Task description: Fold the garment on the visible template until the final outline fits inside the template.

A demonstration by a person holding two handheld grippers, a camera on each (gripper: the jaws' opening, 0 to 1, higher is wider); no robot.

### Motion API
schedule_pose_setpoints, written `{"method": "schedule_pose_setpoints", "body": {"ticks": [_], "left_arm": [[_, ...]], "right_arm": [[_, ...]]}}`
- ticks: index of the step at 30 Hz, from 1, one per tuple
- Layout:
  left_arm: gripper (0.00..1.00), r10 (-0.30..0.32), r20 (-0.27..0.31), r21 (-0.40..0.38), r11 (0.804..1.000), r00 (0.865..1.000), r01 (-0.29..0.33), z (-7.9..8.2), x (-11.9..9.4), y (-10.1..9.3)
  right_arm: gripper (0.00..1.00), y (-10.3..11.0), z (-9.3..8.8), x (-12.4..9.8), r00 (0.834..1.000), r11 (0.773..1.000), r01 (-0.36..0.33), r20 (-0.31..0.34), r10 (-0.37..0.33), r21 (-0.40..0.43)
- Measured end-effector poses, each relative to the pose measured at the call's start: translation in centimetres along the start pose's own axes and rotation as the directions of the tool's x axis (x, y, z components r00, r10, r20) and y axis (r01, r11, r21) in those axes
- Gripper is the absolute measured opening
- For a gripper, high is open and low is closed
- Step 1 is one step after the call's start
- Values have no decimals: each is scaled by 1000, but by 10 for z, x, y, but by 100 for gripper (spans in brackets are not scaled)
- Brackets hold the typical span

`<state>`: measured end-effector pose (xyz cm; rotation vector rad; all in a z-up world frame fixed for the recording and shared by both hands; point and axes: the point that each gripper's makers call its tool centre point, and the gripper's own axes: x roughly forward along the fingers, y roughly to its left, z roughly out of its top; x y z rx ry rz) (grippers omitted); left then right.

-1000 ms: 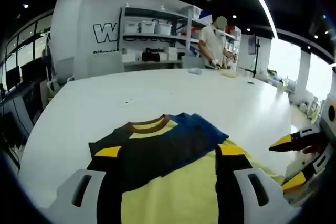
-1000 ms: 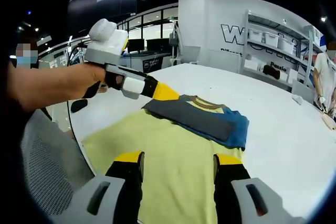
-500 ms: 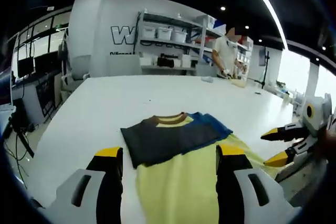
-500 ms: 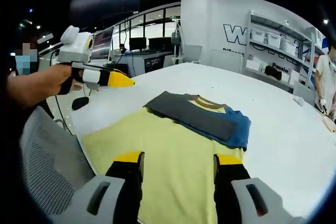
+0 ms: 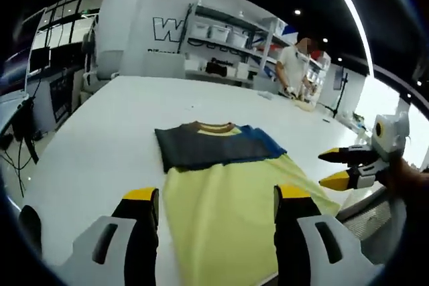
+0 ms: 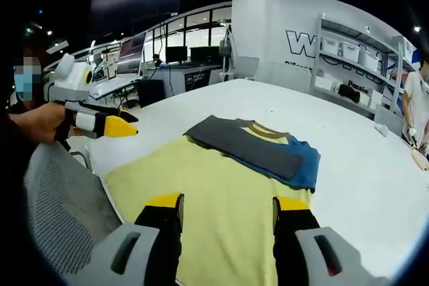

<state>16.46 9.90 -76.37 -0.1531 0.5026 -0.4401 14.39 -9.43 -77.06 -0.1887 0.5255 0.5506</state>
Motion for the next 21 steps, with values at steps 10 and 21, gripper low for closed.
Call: {"method": "schedule_pose_setpoints", "body": {"ticks": [10,21], "left_arm": [[63,3,-15,-8,1000,1000,-3,-4,2,0],[62,-6,-51,10,1000,999,6,-12,2,-4]], "right_arm": [[53,0,-1,-1,1000,1000,2,-3,-2,-4],[53,-5,-2,-5,1000,1000,13,-3,-13,13]]}}
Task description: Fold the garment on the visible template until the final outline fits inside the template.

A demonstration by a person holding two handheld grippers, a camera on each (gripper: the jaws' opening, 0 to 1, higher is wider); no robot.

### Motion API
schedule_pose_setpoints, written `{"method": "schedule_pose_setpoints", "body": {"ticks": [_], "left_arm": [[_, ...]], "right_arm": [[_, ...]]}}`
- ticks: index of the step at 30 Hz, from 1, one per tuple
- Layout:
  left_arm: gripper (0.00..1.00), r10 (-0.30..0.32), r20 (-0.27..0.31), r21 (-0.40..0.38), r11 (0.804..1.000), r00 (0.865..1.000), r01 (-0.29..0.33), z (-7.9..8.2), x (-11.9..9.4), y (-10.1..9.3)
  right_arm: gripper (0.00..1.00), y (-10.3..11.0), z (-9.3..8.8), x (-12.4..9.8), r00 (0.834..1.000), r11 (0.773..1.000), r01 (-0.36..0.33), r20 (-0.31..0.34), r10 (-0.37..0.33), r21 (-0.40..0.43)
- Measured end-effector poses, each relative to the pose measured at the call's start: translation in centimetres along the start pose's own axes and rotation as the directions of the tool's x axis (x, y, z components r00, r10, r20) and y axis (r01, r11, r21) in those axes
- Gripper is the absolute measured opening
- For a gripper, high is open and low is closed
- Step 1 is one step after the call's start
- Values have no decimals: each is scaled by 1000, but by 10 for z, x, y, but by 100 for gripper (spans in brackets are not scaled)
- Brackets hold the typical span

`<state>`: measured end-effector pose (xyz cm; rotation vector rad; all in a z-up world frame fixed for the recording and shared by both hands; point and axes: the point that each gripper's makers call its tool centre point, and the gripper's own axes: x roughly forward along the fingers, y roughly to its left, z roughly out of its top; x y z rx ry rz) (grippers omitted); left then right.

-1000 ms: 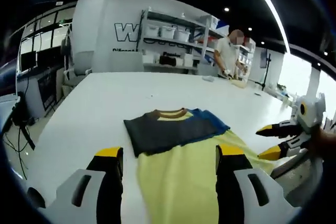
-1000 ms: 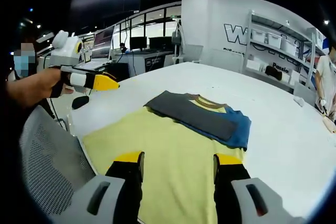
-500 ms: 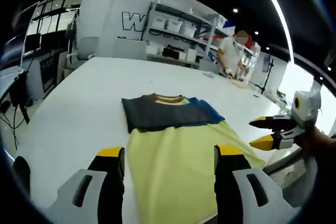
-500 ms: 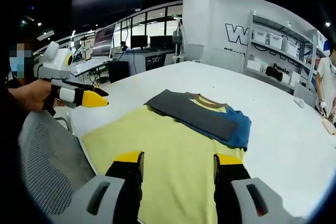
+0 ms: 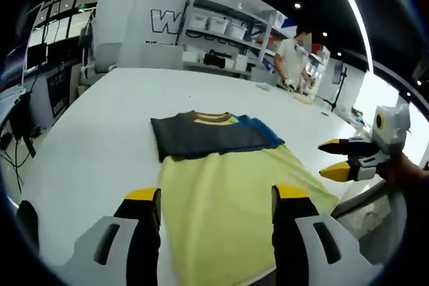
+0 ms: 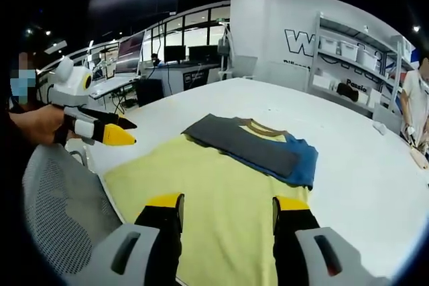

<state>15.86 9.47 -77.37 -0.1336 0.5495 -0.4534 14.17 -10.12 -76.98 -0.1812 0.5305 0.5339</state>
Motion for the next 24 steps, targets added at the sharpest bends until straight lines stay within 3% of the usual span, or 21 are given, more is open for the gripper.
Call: {"method": "schedule_pose_setpoints", "body": {"ticks": [6,12,18,24], "left_arm": [[60,-7,4,-10,1000,1000,7,1,0,2],[60,-13,-13,-17,1000,1000,13,-1,1,4],[57,-49,-88,-27,999,995,47,-16,2,-2],[56,-77,-208,7,997,975,81,-40,0,-10]], "right_arm": [[52,-8,-2,-6,1000,1000,13,-11,-13,-7],[51,-26,-16,-11,997,999,34,-67,-35,-19],[48,-27,-30,-11,989,999,11,-144,-18,-49],[48,-27,-49,-13,969,996,-19,-248,-3,-88]]}}
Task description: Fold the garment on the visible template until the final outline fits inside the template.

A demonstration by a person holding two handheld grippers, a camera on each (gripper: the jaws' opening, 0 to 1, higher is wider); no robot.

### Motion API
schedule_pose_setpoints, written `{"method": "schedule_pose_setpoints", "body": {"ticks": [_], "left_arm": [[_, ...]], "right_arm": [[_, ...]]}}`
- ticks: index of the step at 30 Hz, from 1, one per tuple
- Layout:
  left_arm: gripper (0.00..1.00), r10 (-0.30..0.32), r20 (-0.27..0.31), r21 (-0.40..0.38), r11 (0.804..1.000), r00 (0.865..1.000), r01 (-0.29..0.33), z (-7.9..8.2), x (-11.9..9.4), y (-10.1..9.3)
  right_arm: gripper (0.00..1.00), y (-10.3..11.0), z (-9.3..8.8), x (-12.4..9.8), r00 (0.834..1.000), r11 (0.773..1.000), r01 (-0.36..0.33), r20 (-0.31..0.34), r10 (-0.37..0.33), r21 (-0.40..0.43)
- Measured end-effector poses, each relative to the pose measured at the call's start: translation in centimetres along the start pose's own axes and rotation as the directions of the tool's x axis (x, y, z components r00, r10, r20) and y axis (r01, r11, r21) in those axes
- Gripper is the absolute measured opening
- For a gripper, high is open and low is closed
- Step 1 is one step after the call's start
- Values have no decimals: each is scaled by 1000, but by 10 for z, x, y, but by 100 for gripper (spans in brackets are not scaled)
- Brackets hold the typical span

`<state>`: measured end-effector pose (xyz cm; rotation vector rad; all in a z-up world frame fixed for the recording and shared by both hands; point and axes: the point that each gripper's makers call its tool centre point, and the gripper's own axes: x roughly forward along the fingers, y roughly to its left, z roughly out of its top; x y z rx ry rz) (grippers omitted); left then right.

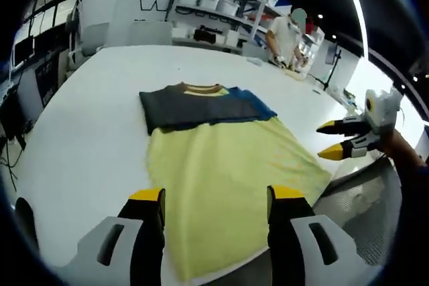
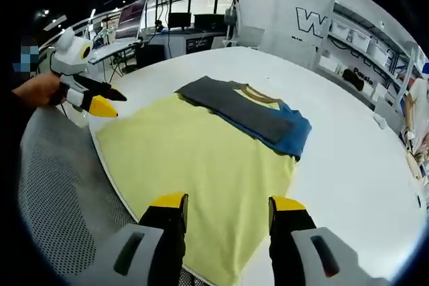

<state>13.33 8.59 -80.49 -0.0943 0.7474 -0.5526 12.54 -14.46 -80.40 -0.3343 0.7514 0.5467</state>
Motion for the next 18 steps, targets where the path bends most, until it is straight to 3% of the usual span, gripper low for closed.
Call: {"method": "schedule_pose_setpoints", "body": {"ticks": [2,4,8,11,15,18], "left_arm": [[55,0,-97,42,999,995,4,-17,-1,-1],[55,15,-136,99,995,991,-2,-25,-2,0],[54,10,-194,121,993,981,14,-34,-6,-2],[52,33,-283,170,985,958,16,-49,-13,2],[52,70,-303,222,975,950,-1,-54,-18,9],[46,76,-308,191,982,948,-17,-55,-24,18]], "right_arm": [[48,1,-12,-1,998,1000,-25,-62,25,-5],[48,0,-26,-4,991,999,-37,-130,34,-20],[47,-2,-42,-7,979,998,-44,-200,35,-44],[44,-3,-57,-9,965,997,-60,-258,47,-41],[42,-4,-68,-11,958,998,-60,-283,49,-32],[41,-5,-72,-12,954,998,-62,-296,53,-22]]}}
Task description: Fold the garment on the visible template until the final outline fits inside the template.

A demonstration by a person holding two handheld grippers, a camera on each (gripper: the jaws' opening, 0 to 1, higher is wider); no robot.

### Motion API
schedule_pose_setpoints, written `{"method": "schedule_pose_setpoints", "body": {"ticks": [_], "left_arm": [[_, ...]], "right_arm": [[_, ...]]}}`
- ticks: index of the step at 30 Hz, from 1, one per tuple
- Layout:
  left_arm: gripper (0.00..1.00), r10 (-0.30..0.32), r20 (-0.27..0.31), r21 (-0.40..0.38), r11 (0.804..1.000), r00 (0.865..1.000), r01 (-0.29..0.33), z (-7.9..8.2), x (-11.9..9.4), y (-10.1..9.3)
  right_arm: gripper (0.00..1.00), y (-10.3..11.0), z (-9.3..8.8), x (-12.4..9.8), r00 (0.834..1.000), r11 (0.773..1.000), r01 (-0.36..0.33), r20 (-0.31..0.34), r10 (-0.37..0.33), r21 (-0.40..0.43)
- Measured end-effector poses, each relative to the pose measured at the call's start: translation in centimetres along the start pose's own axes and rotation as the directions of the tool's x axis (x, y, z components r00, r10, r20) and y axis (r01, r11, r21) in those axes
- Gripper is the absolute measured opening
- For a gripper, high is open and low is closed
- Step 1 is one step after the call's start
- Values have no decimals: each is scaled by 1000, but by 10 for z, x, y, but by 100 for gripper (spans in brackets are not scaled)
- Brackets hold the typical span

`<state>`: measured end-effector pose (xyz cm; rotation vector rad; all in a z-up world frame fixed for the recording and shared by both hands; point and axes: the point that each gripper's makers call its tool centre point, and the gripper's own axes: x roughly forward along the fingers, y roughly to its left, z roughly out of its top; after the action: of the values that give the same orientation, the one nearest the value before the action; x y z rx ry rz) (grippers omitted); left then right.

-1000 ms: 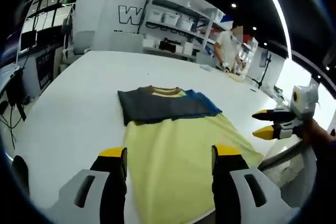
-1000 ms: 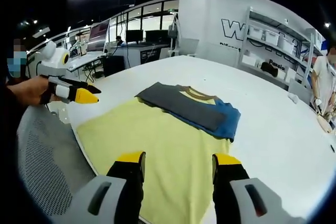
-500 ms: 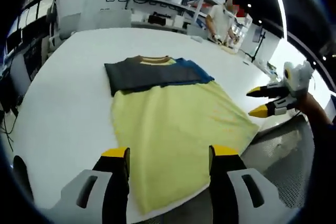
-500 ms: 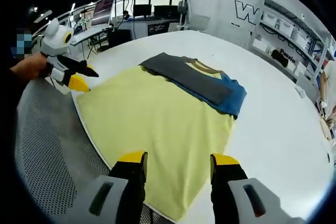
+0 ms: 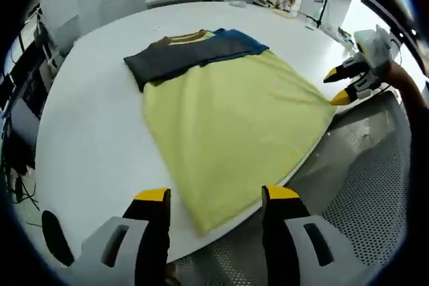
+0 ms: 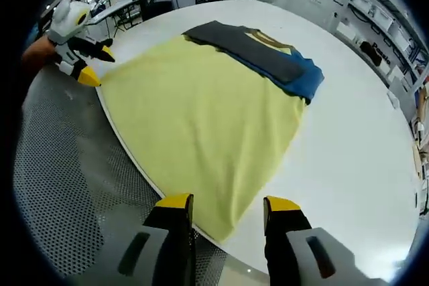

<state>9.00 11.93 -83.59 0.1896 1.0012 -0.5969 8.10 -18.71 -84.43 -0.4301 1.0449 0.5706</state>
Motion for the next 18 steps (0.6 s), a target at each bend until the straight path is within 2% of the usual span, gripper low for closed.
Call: {"method": "schedule_pose_setpoints", "body": {"ticks": [3,6,8,13,18], "left_arm": [[35,-10,-39,-57,998,999,8,-12,0,5],[24,-24,-48,-72,997,999,20,-17,0,6],[24,-25,-58,-80,997,998,20,-19,2,7],[23,-18,-129,-69,998,991,9,-33,8,10],[14,-47,-137,-93,995,989,34,-33,9,7]], "right_arm": [[39,-1,-4,0,1000,1000,-4,-10,4,7],[36,-1,-7,0,1000,1000,-9,-17,10,17],[35,-1,-10,0,1000,1000,-13,-27,13,18],[31,-2,-15,-1,999,999,-12,-34,13,31],[28,-4,-26,-2,998,999,-17,-64,20,52]]}}
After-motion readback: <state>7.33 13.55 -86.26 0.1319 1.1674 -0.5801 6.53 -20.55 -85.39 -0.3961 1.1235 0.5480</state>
